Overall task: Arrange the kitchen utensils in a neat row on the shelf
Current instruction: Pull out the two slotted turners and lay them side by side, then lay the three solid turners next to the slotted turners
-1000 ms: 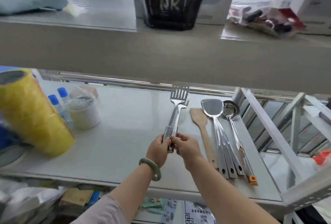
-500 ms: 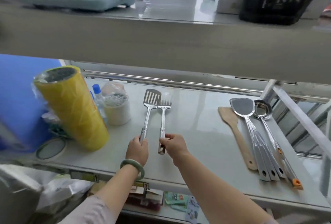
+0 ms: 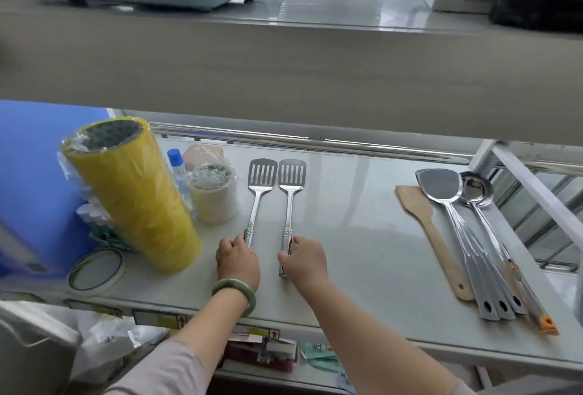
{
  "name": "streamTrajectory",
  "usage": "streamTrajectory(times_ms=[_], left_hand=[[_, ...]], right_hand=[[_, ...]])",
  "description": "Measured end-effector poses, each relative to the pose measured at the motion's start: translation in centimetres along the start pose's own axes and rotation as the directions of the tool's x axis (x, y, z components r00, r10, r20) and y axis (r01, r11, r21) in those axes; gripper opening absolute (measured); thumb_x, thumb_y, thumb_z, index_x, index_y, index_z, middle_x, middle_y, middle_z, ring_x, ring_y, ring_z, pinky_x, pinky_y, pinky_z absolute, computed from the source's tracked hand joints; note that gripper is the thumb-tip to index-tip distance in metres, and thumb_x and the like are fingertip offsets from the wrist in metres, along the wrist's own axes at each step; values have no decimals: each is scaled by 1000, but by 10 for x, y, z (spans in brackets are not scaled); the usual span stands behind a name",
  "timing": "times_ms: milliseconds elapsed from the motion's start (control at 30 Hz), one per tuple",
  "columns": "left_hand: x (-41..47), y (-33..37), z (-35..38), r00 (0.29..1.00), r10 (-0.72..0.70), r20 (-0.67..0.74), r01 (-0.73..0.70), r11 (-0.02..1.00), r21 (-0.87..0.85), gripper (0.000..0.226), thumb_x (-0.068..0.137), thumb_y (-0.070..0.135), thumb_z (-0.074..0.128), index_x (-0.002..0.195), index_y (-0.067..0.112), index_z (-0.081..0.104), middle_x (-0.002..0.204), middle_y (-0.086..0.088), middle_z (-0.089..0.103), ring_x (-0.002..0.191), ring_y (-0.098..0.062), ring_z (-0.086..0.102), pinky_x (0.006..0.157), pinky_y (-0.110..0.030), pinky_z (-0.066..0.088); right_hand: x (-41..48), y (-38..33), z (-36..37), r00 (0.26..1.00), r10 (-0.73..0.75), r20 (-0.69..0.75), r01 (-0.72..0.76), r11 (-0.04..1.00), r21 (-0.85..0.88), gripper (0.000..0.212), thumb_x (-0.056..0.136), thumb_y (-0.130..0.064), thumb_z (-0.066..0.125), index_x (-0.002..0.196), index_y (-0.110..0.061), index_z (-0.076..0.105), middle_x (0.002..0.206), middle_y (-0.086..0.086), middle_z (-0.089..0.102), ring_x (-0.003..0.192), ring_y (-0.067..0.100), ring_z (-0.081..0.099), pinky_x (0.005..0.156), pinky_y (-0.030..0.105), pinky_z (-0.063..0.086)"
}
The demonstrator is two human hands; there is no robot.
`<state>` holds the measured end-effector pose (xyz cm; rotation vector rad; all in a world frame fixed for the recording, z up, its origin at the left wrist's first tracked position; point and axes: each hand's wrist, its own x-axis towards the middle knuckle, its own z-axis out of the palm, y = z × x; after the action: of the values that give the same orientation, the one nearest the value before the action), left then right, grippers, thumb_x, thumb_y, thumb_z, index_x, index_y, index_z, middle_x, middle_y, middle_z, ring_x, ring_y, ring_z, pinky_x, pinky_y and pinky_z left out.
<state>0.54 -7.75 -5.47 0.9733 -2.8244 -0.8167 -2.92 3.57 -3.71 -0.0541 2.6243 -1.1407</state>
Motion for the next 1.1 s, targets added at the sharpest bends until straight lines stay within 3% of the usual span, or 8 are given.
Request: streamTrajectory(times_ms=[167,267,400,500,600,733,867,1100], left_hand=[[9,3,2,1000,-16,4,15,998,68,42,96,18,36,138,12,36,130,-17,39,120,-30,43,105,-33,35],[12,5,0,999,-32,10,32,996,81,42,95,16,36,137,12,38,131,-17,39,121,-31,42,106,-35,35],[6,13,-4,998,-64,-11,65,994,89,44,91,17,40,135,13,39,134,-16,36,123,-32,37,106,-38,33],[-8,33,-2,997,59,-54,-55,996,71,50,88,23,47,137,16,37,135,-12,33,124,-29,34,107,-39,31],[-26,68,12,968,248,-49,-249,969,-8,51,87,20,48,138,17,38,135,-9,34,123,-26,36,108,-35,30],[-56,123,37,907,408,107,-386,905,-178,47,89,14,47,136,13,41,132,-8,44,122,-23,45,111,-32,33],[-95,172,60,836,464,292,-360,867,-346,41,91,16,49,132,12,49,123,-4,56,105,-15,58,96,-23,45],[-150,234,106,735,466,493,-329,880,-343,46,89,21,54,134,13,47,122,-2,62,106,-16,61,94,-26,47]], right_hand=[[1,2,4,1000,-20,15,21,997,-73,10,81,-19,56,79,-14,47,85,12,51,77,25,44,69,26,33],[4,5,6,999,-23,29,26,997,-79,22,84,-24,58,97,-6,60,94,16,60,94,33,57,77,32,43],[2,9,0,998,-41,56,43,999,-27,46,85,-33,62,121,-6,55,110,19,62,108,32,56,87,32,43],[-2,20,-21,999,-46,11,46,999,-13,61,87,-37,59,138,-8,41,126,16,55,120,28,51,104,33,39],[-1,43,-64,988,-47,-146,45,999,-15,51,88,-28,57,134,-9,47,126,15,55,116,27,54,105,35,41],[-1,92,-141,913,-5,-409,-43,993,-109,40,86,-12,54,126,-8,56,120,18,59,112,31,55,101,36,41],[-7,140,-207,832,38,-553,-174,965,-195,40,83,-9,45,119,-2,60,113,24,61,105,38,56,94,38,44],[-26,181,-245,929,126,-348,-260,891,-373,37,89,-14,40,124,-7,50,119,19,56,112,35,51,95,40,44]])
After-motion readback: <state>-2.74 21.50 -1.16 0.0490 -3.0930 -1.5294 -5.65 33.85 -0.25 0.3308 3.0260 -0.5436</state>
